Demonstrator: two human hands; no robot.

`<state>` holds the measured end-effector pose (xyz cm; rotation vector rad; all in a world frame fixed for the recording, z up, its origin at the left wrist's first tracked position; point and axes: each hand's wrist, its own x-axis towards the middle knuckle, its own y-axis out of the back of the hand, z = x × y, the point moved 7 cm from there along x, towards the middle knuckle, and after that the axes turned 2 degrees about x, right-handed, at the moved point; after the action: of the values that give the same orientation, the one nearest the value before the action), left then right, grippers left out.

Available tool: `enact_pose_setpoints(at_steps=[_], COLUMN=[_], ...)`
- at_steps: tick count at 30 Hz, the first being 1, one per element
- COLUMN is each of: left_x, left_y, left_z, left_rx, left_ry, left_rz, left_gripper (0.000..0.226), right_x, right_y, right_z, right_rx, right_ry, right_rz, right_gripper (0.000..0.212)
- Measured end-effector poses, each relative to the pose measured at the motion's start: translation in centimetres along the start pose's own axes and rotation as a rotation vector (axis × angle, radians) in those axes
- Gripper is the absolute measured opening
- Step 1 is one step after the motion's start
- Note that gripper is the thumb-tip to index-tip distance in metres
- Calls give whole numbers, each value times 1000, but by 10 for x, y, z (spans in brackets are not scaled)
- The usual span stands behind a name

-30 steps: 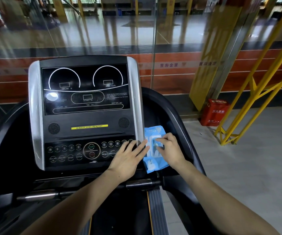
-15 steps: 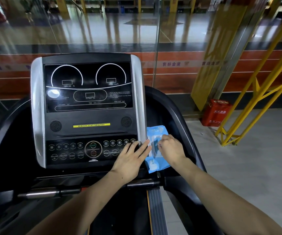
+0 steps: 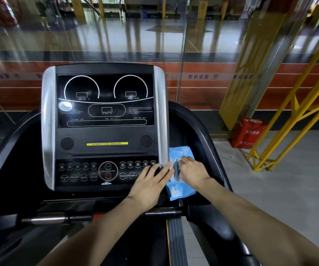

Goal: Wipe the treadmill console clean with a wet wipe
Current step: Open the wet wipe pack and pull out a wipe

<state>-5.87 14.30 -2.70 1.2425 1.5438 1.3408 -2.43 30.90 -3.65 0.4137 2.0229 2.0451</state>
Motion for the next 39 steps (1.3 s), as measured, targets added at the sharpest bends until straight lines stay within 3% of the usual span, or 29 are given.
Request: enact_pose_setpoints(at_steps=[9,17,27,35,39], left_x=[0,1,1,2,1], left_y=[-2,-3,-4,-2,-3], left_z=[-1,-1,-1,-1,-1], left_rx=[4,2,-4,1,1], left_ry=[7,13,12,8,12], left_rz=[-18,-17,-3,-2,3], left_gripper=[90,89,90,87,88], right_x=[-5,-17,-11,-2,-6], right_y=[2,9,4,-6,-10], right_z=[9,21,4,2,3], right_rx=[137,282,66,-46,-58], right_ry=[44,-40,-75,13,107], right_rz=[55,119,47,-7,-77], right_gripper=[20,15,11,28,20])
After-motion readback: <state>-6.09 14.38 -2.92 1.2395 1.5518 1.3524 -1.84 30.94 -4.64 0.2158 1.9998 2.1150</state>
